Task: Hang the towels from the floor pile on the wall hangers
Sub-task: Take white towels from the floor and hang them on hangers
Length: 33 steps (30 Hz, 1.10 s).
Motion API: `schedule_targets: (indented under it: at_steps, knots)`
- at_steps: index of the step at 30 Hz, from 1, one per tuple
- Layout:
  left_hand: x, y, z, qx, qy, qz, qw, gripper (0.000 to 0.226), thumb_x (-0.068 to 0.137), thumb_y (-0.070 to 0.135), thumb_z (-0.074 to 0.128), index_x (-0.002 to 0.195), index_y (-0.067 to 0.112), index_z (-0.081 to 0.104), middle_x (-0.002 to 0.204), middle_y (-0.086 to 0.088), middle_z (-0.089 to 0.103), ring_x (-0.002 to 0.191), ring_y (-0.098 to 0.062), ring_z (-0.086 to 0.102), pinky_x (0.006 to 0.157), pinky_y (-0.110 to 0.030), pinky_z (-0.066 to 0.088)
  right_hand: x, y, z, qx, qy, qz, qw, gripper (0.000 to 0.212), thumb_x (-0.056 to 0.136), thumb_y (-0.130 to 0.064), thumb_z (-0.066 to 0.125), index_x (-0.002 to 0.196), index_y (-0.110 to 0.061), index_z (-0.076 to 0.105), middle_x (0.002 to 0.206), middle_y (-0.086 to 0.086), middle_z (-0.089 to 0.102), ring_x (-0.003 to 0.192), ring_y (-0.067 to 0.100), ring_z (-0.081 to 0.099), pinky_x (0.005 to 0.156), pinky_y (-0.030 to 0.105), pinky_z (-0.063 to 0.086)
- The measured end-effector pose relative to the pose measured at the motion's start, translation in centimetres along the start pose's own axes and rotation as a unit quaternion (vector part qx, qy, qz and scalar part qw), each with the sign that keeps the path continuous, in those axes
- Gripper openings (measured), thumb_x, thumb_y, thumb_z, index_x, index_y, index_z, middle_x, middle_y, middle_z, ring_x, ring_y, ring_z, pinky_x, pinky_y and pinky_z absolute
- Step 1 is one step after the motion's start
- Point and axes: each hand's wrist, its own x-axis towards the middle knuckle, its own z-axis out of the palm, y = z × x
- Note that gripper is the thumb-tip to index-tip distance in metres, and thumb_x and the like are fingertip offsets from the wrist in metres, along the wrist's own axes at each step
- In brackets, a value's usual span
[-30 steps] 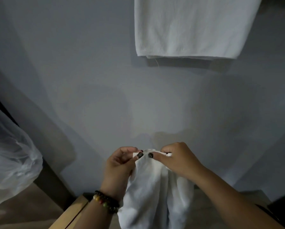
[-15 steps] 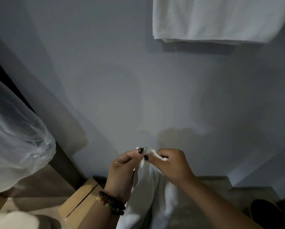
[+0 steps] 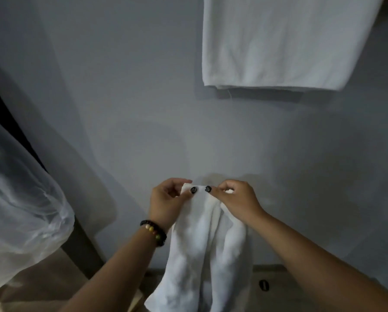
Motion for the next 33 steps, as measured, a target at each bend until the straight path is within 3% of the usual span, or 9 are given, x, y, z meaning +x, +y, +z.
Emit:
schedule_targets:
  at_steps: [2,4,6,8,12,15,18,22,33]
  knots:
    - [2.7,1.0,-0.5,0.105,-0.025,0.038,0.993,0.013,0.076,0.008,0.08,0.084,0.016,0.074,0.069,0.001,0.066,0.062,-0.007,0.057,0.063,-0.023,0.051,1.6,-0.2,-1.8,-0.031,-0.016,-0.009,0.999,0.036,0.059,-0.049,0.085,0.07,-0.023,0.063,0.069,-0.013,0.061,0.065,-0.002,0.053,0.061,0.018,0.039]
    - [5.4,2.5,-1.5,0.241,-0.052,0.088,0.965,0.018,0.073,0.013,0.083,0.088,0.017,0.073,0.067,0.002,0.057,0.058,-0.008,0.049,0.059,-0.012,0.042,3.3,-0.1,-4.5,-0.099,-0.045,-0.036,0.993,0.056,0.045,-0.052,0.089,0.082,-0.023,0.059,0.085,-0.009,0.062,0.082,0.006,0.058,0.068,0.02,0.043]
    - [7.9,4.6,-2.6,0.38,-0.082,0.123,0.913,0.03,0.069,0.019,0.086,0.096,0.019,0.072,0.072,0.001,0.058,0.064,-0.01,0.051,0.063,-0.011,0.041,4.9,-0.1,-7.8,-0.211,-0.09,-0.058,0.972,0.071,0.04,-0.048,0.093,0.092,-0.021,0.053,0.093,-0.002,0.06,0.088,0.018,0.059,0.072,0.028,0.046]
    - [10.0,6.8,-3.4,0.489,-0.121,0.122,0.855,0.041,0.069,0.023,0.086,0.106,0.02,0.069,0.085,0.0,0.063,0.078,-0.014,0.057,0.077,-0.022,0.048,6.2,-0.1,-11.2,-0.336,-0.149,-0.06,0.928,0.079,0.041,-0.046,0.094,0.099,-0.021,0.047,0.091,-0.001,0.055,0.083,0.021,0.054,0.065,0.03,0.043]
    - [13.4,9.5,-4.5,0.67,-0.128,0.116,0.722,0.05,0.081,0.03,0.075,0.127,0.022,0.058,0.12,-0.003,0.059,0.113,-0.021,0.055,0.094,-0.032,0.046,8.6,1.0,-16.8,-0.48,-0.177,-0.051,0.857,0.068,0.055,-0.035,0.091,0.102,-0.018,0.045,0.102,0.008,0.056,0.088,0.02,0.048,0.067,0.029,0.034]
    - [15.2,9.8,-6.3,0.728,-0.067,0.113,0.672,0.038,0.089,0.031,0.063,0.125,0.019,0.058,0.121,-0.004,0.053,0.114,-0.025,0.054,0.093,-0.034,0.047,9.1,2.9,-20.6,-0.532,-0.094,-0.011,0.842,0.063,0.084,-0.021,0.07,0.137,-0.006,0.04,0.139,0.014,0.046,0.127,0.026,0.045,0.1,0.029,0.033]
    - [15.7,8.8,-8.6,0.747,0.001,0.087,0.66,0.027,0.092,0.028,0.056,0.111,0.013,0.065,0.109,-0.006,0.052,0.101,-0.027,0.06,0.084,-0.035,0.051,8.2,4.6,-23.6,-0.49,0.054,0.02,0.87,0.04,0.09,-0.014,0.06,0.127,0.002,0.053,0.132,0.02,0.055,0.123,0.031,0.052,0.103,0.034,0.037]
    - [15.6,5.8,-11.0,0.733,0.045,0.042,0.678,0.025,0.093,0.029,0.052,0.108,0.012,0.064,0.107,-0.008,0.054,0.099,-0.027,0.061,0.08,-0.034,0.051,7.7,4.7,-24.1,-0.382,0.241,-0.019,0.892,0.017,0.082,-0.009,0.07,0.082,0.006,0.065,0.089,0.03,0.067,0.087,0.042,0.065,0.077,0.044,0.052]
    - [10.6,-6.6,-14.9,0.662,0.039,-0.154,0.733,0.028,0.099,0.028,0.041,0.11,0.013,0.062,0.119,-0.009,0.063,0.108,-0.025,0.061,0.087,-0.032,0.048,11.0,-5.3,-20.3,-0.17,0.356,-0.199,0.897,0.027,0.086,-0.023,0.071,0.071,-0.001,0.062,0.059,0.011,0.058,0.055,0.02,0.05,0.052,0.019,0.029]
